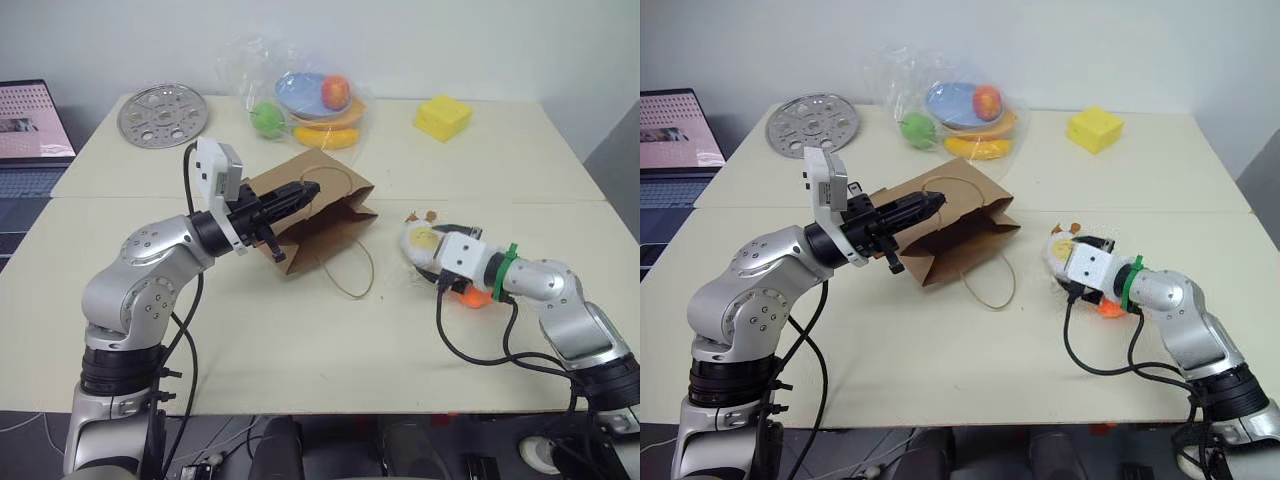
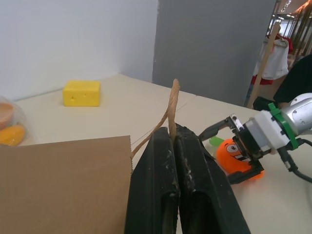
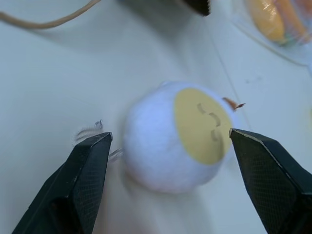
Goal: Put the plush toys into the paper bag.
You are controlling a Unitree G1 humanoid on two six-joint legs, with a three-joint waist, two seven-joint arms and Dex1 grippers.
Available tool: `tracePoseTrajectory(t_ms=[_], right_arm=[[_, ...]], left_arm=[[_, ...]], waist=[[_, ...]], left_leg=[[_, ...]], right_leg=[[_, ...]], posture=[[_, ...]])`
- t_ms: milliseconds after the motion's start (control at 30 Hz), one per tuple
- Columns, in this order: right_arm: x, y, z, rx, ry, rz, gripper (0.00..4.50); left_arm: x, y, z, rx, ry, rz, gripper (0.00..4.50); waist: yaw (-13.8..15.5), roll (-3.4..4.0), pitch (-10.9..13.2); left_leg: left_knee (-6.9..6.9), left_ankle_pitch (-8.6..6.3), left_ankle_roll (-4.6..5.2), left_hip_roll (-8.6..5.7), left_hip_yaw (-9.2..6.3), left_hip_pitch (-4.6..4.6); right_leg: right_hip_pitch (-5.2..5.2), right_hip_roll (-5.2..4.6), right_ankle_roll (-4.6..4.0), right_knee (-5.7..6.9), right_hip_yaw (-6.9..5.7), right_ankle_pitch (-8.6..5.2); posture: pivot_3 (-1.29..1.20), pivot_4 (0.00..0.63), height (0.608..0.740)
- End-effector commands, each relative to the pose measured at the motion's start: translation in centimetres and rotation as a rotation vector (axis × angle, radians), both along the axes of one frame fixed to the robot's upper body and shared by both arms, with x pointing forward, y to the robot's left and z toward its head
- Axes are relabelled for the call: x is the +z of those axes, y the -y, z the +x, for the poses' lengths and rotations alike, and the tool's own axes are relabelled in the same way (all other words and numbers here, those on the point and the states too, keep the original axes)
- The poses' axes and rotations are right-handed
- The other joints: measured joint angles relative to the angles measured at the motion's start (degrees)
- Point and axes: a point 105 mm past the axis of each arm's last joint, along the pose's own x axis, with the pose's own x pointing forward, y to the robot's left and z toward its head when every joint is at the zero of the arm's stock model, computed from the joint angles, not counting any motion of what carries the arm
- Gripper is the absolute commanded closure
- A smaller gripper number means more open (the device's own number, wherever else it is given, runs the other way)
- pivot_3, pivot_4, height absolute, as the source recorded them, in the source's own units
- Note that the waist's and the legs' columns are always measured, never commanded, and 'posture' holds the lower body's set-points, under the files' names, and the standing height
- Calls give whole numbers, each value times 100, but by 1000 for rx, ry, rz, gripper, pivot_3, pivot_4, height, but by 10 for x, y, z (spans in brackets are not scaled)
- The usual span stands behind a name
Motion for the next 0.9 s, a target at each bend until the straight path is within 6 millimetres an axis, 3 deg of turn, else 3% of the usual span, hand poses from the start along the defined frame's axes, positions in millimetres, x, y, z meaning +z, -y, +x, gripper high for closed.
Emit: tracePoseTrajectory(t_ms=[33, 133, 333, 533, 567, 700, 833, 900], right_arm=[[4, -4, 8, -6, 34, -17, 389], [6, -3, 17, -43, 70, -22, 389], [15, 1, 26, -83, 94, 2, 2389], [26, -2, 21, -20, 90, 26, 4443], [28, -2, 20, -13, 88, 29, 4477], [59, -17, -19, 185, -79, 96, 4477], [82, -49, -49, 348, -201, 181, 4477], [86, -68, -51, 387, -205, 222, 4477]], left_arm=[[13, 4, -8, -22, 59, 1, 4500], [13, 4, -10, -19, 56, 2, 4500], [13, 2, -11, -17, 49, 6, 4500], [13, 0, -12, -27, 37, 9, 4500], [13, 1, -12, -29, 35, 9, 4500], [19, -2, -13, -43, 20, -28, 4500], [19, -1, -14, -65, 11, -19, 4500], [19, 0, -15, -83, 8, -21, 4500]], waist=[[-3, 0, 0], [4, 0, 0], [37, 0, 0], [50, 0, 0], [51, 0, 0], [69, 7, 6], [47, 7, 6], [47, 6, 5]], left_leg=[[0, 0, 0, 0, -1, 0], [2, 0, 0, -1, -3, 1], [4, 0, -1, -1, -7, 2], [3, 0, -1, -1, -9, 1], [3, 0, -1, -2, -9, 1], [2, 0, -1, -4, -10, -1], [2, 0, 0, 0, -18, 7], [2, 0, 0, 1, -20, 11]], right_leg=[[0, 0, 0, 1, -1, 0], [4, -1, 1, 0, -3, 1], [8, -1, 2, -1, -6, 2], [9, -1, 2, -1, -8, 2], [9, -1, 2, -1, -8, 2], [9, -4, 3, -2, -9, 2], [18, -1, 2, 0, -16, 2], [21, 0, 2, 0, -18, 2]], posture=[[0, 150, 740], [0, 150, 740], [0, 150, 740], [0, 150, 740], [0, 150, 740], [0, 150, 740], [0, 150, 740], [0, 150, 740]])
